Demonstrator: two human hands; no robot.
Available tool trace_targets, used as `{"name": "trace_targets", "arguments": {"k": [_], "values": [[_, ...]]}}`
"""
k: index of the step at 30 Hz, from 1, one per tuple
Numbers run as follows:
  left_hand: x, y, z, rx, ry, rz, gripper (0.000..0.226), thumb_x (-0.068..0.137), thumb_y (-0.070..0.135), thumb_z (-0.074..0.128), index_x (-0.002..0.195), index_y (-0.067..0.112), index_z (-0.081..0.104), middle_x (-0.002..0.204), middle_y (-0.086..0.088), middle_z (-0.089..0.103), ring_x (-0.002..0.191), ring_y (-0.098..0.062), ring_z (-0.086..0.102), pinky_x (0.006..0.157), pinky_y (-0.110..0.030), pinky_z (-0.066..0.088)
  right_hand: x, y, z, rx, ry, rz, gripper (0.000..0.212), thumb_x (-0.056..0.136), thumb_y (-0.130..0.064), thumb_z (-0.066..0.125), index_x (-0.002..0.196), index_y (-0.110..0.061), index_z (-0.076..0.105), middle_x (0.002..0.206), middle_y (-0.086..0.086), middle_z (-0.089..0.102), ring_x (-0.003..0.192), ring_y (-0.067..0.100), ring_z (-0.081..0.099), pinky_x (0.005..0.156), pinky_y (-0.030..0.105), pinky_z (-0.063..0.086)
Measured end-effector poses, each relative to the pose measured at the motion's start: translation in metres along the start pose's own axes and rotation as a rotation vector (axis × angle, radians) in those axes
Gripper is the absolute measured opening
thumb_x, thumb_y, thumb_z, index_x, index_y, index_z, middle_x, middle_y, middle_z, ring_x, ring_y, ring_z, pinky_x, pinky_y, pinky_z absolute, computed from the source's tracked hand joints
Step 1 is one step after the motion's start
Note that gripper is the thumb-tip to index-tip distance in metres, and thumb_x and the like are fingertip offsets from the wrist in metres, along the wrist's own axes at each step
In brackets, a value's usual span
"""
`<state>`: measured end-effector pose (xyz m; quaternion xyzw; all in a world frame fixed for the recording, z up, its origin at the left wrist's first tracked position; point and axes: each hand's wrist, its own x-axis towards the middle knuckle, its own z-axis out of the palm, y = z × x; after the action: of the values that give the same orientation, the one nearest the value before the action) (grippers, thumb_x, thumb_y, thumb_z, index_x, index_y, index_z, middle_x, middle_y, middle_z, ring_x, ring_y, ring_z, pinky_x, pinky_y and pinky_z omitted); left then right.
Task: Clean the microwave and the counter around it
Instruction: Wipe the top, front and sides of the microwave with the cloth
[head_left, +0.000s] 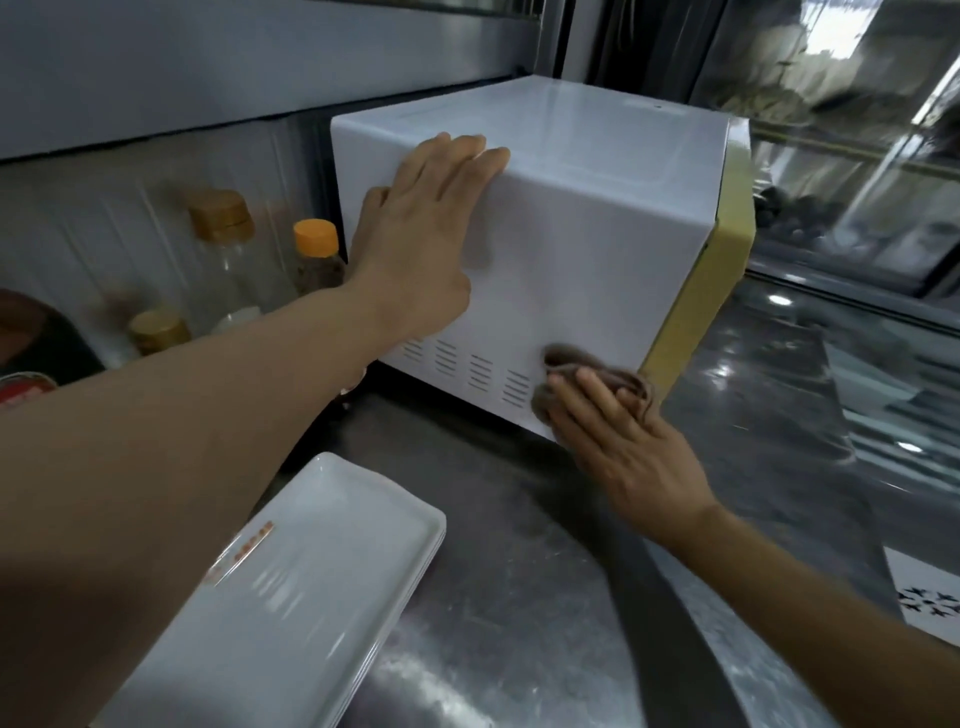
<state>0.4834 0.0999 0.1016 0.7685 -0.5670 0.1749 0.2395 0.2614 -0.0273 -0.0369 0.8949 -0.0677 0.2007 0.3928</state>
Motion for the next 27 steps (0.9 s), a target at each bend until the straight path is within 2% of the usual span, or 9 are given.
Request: {"name": "trace_targets", "arguments": {"k": [3, 7, 9, 13, 16, 18, 23, 25, 27], "values": [[0.002, -0.006, -0.010, 0.056, -0.071, 0.052, 0.092, 0.073, 0.006, 0.062, 0.149, 0.023, 0.014, 0.157, 0.001, 0.013, 0.146, -0.021, 0.008, 0.107, -0.048, 0.026, -0.001, -0.016, -0.001, -0.091, -0.120, -0.131, 0.061, 0.084, -0.013, 0.031, 0.145, -0.021, 0.025, 0.153, 0.004, 0.015, 0.142, 0.025, 0.013, 0.114, 0.042, 0.001], [0.006, -0.019, -0.028, 0.141, -0.146, 0.114, 0.094, 0.075, 0.006, 0.061, 0.150, 0.018, 0.006, 0.159, -0.001, 0.004, 0.146, -0.019, 0.008, 0.109, -0.047, 0.023, -0.008, 0.007, -0.015, -0.011, -0.079, 0.041, 0.067, 0.082, -0.009, 0.027, 0.148, -0.010, 0.020, 0.156, 0.009, 0.017, 0.145, 0.025, 0.015, 0.117, 0.042, 0.002], [0.012, -0.028, -0.035, 0.210, -0.141, 0.068, 0.093, 0.076, 0.009, 0.062, 0.150, 0.017, 0.007, 0.159, -0.004, 0.000, 0.146, -0.021, 0.005, 0.111, -0.049, 0.017, -0.007, 0.018, -0.020, 0.019, -0.071, 0.087, 0.066, 0.084, -0.006, 0.022, 0.149, -0.011, 0.015, 0.156, 0.008, 0.017, 0.145, 0.025, 0.009, 0.118, 0.041, 0.001], [0.023, -0.047, -0.042, 0.216, -0.261, -0.066, 0.093, 0.077, 0.005, 0.061, 0.148, 0.029, 0.007, 0.158, -0.002, 0.006, 0.146, -0.020, 0.002, 0.115, -0.054, 0.003, 0.032, -0.003, -0.011, 0.025, -0.099, -0.071, 0.065, 0.086, -0.012, 0.024, 0.150, -0.014, 0.010, 0.156, 0.007, 0.013, 0.146, 0.026, 0.005, 0.117, 0.042, 0.006], [0.022, -0.055, -0.040, 0.200, -0.254, -0.056, 0.097, 0.073, 0.001, 0.060, 0.147, 0.036, 0.008, 0.157, 0.002, 0.009, 0.145, -0.018, 0.008, 0.113, -0.054, 0.011, 0.088, -0.035, 0.004, 0.016, -0.199, -0.201, 0.064, 0.095, -0.018, 0.023, 0.145, -0.015, -0.017, 0.149, 0.009, -0.027, 0.133, 0.029, -0.031, 0.109, 0.049, -0.025], [0.022, -0.057, -0.038, 0.188, -0.230, -0.054, 0.099, 0.070, 0.000, 0.060, 0.146, 0.038, 0.010, 0.155, 0.004, 0.011, 0.143, -0.020, 0.011, 0.109, -0.055, 0.019, 0.128, -0.053, 0.011, 0.001, -0.265, -0.220, 0.065, 0.098, -0.023, 0.025, 0.147, -0.010, -0.016, 0.149, 0.008, -0.031, 0.127, 0.028, -0.040, 0.099, 0.042, -0.031], [0.021, -0.057, -0.034, 0.127, -0.208, -0.070, 0.098, 0.068, -0.002, 0.061, 0.145, 0.039, 0.015, 0.153, 0.003, 0.013, 0.141, -0.023, 0.012, 0.105, -0.055, 0.024, 0.132, -0.052, 0.007, -0.036, -0.255, -0.216, 0.065, 0.097, -0.025, 0.032, 0.150, -0.010, -0.002, 0.153, 0.006, -0.021, 0.131, 0.027, -0.035, 0.104, 0.044, -0.029], [0.021, -0.058, -0.035, 0.117, -0.214, -0.062, 0.098, 0.068, -0.001, 0.062, 0.145, 0.038, 0.015, 0.153, 0.002, 0.013, 0.141, -0.023, 0.012, 0.104, -0.055, 0.025, 0.098, -0.035, 0.005, -0.040, -0.176, -0.194, 0.062, 0.092, -0.023, 0.035, 0.149, -0.013, 0.014, 0.153, 0.008, -0.006, 0.139, 0.027, -0.016, 0.114, 0.046, -0.020], [0.021, -0.060, -0.036, 0.102, -0.219, -0.055, 0.099, 0.068, -0.001, 0.061, 0.146, 0.037, 0.014, 0.153, 0.002, 0.013, 0.142, -0.022, 0.010, 0.103, -0.055, 0.025, 0.069, -0.021, 0.001, 0.003, -0.112, -0.157, 0.058, 0.086, -0.020, 0.032, 0.144, -0.015, 0.031, 0.152, 0.007, 0.015, 0.141, 0.025, 0.010, 0.116, 0.040, -0.004]]}}
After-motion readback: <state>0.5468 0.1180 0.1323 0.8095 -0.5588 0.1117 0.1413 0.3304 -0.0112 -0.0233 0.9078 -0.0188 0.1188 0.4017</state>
